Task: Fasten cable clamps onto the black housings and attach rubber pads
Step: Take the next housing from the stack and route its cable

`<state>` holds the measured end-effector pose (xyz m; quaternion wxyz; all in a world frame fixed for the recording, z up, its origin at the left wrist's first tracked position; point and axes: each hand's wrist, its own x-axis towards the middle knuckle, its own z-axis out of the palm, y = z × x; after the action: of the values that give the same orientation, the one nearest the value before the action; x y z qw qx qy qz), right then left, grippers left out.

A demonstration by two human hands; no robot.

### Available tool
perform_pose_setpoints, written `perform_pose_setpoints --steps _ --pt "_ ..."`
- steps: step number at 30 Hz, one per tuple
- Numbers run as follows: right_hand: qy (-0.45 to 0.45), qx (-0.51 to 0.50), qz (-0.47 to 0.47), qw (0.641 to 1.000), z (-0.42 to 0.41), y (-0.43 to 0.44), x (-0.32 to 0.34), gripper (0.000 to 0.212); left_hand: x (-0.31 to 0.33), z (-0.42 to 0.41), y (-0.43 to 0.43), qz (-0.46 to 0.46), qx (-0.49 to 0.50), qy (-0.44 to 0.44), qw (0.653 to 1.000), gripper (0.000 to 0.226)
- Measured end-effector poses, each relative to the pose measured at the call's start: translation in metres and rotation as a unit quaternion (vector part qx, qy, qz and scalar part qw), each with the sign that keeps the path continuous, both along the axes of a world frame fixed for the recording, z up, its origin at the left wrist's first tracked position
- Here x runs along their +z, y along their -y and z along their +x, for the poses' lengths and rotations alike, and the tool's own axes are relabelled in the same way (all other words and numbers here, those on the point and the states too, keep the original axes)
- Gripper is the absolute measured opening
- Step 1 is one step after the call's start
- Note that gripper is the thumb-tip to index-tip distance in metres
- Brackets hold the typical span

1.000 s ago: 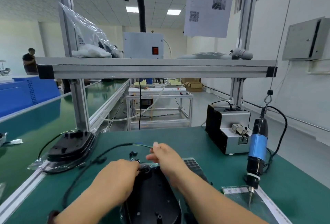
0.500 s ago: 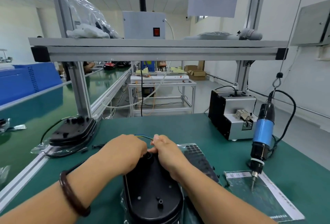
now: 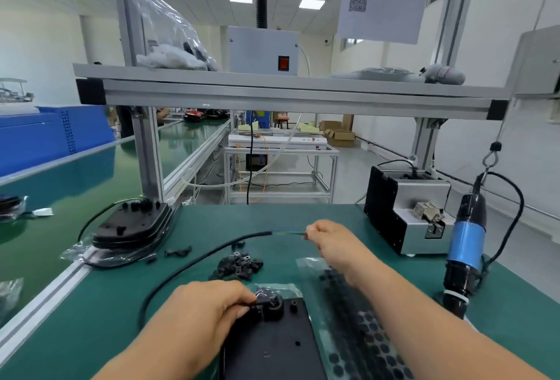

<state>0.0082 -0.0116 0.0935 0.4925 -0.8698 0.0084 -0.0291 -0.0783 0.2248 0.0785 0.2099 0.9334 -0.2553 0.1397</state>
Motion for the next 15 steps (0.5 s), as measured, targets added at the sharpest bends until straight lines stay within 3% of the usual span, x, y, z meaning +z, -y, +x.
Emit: perform_pose_setpoints --steps 5,7,9,12,15 --pt "-0.086 0.006 -0.151 0.985 0.026 0.011 -0.01 0.023 -0.001 0.014 -0.005 -0.01 -0.033 -0.019 0.999 0.014" --pt "-0.094 -0.034 -0.311 0.945 0.039 0.011 -0.012 0.024 -0.001 0.018 -0.006 -0.021 -0.044 -0.038 0.998 0.015" --pt "-0.052 -0.073 -0.401 0.912 0.048 -0.003 -0.005 0.021 -0.002 0.023 -0.008 -0.034 -0.058 -0.053 0.996 0.015" --pt "0.048 -0.003 -0.353 0.934 0.069 -0.043 0.006 0.025 -0.001 0.025 -0.008 -0.07 -0.066 -0.071 0.993 0.021" --pt "0.06 0.097 -0.319 0.941 0.09 -0.093 0.008 0.027 0.001 0.024 -0.009 -0.087 -0.082 -0.067 0.991 0.045"
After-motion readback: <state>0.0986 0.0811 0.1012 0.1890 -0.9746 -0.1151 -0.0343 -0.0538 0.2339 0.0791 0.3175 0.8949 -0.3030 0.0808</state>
